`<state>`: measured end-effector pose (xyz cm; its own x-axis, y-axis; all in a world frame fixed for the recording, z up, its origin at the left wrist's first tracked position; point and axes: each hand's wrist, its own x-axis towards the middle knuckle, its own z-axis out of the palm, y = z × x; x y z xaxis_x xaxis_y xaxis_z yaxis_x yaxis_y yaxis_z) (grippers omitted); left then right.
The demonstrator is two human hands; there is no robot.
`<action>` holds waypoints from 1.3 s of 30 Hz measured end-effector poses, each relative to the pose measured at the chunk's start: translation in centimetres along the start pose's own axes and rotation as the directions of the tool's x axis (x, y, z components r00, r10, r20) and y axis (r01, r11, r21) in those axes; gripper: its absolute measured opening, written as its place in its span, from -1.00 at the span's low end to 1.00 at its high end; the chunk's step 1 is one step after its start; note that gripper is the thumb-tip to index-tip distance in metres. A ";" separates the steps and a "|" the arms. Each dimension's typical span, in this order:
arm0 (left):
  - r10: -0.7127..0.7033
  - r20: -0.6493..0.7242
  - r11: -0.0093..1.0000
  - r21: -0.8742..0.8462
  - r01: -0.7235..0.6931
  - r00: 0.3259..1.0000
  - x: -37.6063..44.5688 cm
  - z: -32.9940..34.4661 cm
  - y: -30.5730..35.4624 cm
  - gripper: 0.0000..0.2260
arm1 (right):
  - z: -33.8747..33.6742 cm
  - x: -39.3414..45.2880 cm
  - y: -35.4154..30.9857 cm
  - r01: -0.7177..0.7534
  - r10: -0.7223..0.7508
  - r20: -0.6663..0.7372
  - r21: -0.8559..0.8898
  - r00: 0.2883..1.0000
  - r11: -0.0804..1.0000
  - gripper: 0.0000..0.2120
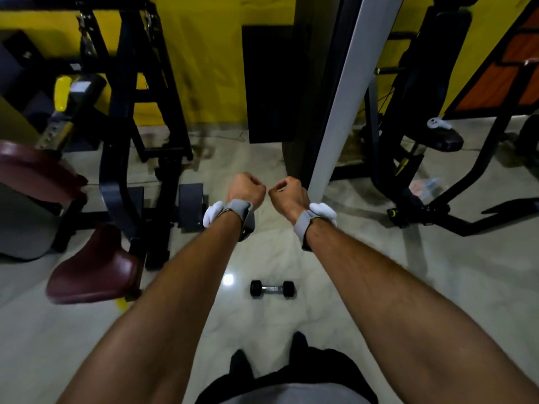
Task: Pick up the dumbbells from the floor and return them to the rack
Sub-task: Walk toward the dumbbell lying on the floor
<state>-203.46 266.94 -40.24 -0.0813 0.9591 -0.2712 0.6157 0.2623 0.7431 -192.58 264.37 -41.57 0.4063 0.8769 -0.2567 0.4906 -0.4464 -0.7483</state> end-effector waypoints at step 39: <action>-0.159 0.471 0.746 0.633 -0.207 0.868 13.6 38.9 -41.4 -0.57 | 31.3 16.0 50.4 0.028 0.207 0.402 -0.507 0.892 0.862 -0.78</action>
<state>-199.55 264.97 -98.47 0.2005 0.7400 -0.6420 0.9723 -0.0701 0.2228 -185.47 261.48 -102.59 0.1542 0.7613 -0.6298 0.8249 -0.4501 -0.3421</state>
